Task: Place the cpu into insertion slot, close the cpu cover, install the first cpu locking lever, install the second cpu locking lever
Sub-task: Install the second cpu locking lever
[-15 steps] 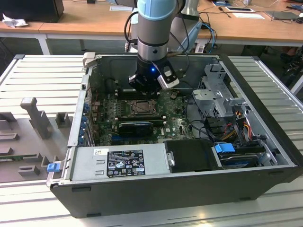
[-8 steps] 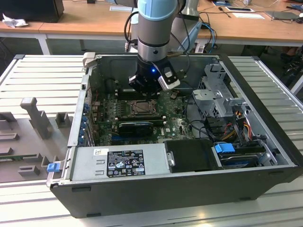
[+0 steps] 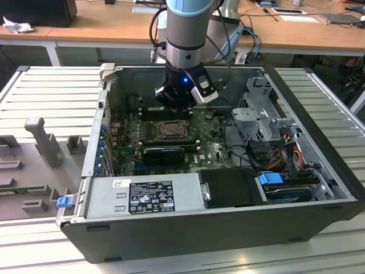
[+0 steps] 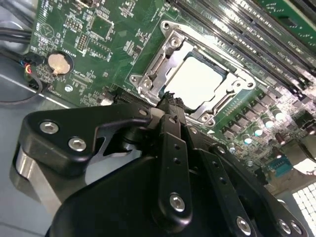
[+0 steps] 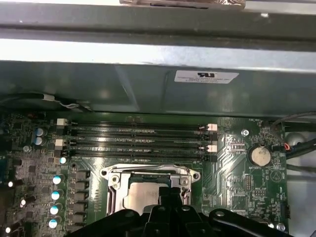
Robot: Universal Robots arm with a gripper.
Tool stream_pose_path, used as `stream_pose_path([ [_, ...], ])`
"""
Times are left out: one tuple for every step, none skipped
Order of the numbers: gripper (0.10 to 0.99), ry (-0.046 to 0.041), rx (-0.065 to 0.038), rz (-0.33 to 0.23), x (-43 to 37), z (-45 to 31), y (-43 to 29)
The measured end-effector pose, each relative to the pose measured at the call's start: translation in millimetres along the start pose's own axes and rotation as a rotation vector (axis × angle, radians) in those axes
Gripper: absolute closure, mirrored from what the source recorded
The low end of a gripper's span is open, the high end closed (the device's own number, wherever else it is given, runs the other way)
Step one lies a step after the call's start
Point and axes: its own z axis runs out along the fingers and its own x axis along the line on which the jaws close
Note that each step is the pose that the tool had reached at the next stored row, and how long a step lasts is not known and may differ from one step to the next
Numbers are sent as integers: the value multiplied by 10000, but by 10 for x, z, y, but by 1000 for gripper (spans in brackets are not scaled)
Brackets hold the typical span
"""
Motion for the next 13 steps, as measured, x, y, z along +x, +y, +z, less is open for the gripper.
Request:
stream_pose_path([
  [980, 0, 0, 0, 1, -3, -25],
  [980, 1, 1, 0, 1, -5, -42],
  [980, -1, 0, 2, 3, -10, -89],
  [980, 1, 2, 1, 5, -16, -136],
  [980, 0, 0, 0, 6, -21, -188],
  [980, 0, 0, 0, 6, -24, -209],
  [980, 1, 1, 1, 7, -27, -229],
  [980, 1, 1, 1, 8, -30, -251],
  [980, 0, 1, 1, 8, -32, -270],
  [980, 0, 0, 1, 9, -35, -289],
  [980, 2, 1, 2, 10, -38, -335],
  [980, 19, 1, -5, 11, -35, -376],
  [980, 25, 1, -10, 12, -35, -398],
])
